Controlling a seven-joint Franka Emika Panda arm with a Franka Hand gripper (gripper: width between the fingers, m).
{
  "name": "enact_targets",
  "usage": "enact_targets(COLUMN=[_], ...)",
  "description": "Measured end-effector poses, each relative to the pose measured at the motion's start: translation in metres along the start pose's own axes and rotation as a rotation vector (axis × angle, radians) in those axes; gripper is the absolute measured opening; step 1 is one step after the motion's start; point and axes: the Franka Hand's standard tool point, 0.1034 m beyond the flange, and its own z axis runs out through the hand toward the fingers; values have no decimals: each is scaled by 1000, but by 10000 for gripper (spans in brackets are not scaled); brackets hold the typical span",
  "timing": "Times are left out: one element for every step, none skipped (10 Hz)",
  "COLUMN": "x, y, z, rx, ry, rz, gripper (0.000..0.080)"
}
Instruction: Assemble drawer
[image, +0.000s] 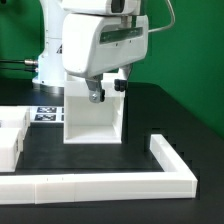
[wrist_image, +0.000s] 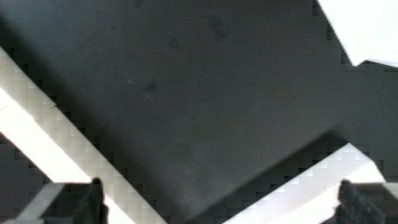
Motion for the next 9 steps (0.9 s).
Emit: enact_targets(x=[0,0,0,0,0,0,0,-1,-7], y=[0,0,0,0,0,0,0,-1,-9], z=[0,0,0,0,0,0,0,0,-1], rx=[0,0,0,0,0,0,0,-1,-8], ry=[0,0,0,0,0,0,0,2,9], rz=[0,0,0,0,0,0,0,7,38], gripper=[650,650,650,650,650,650,650,650,650])
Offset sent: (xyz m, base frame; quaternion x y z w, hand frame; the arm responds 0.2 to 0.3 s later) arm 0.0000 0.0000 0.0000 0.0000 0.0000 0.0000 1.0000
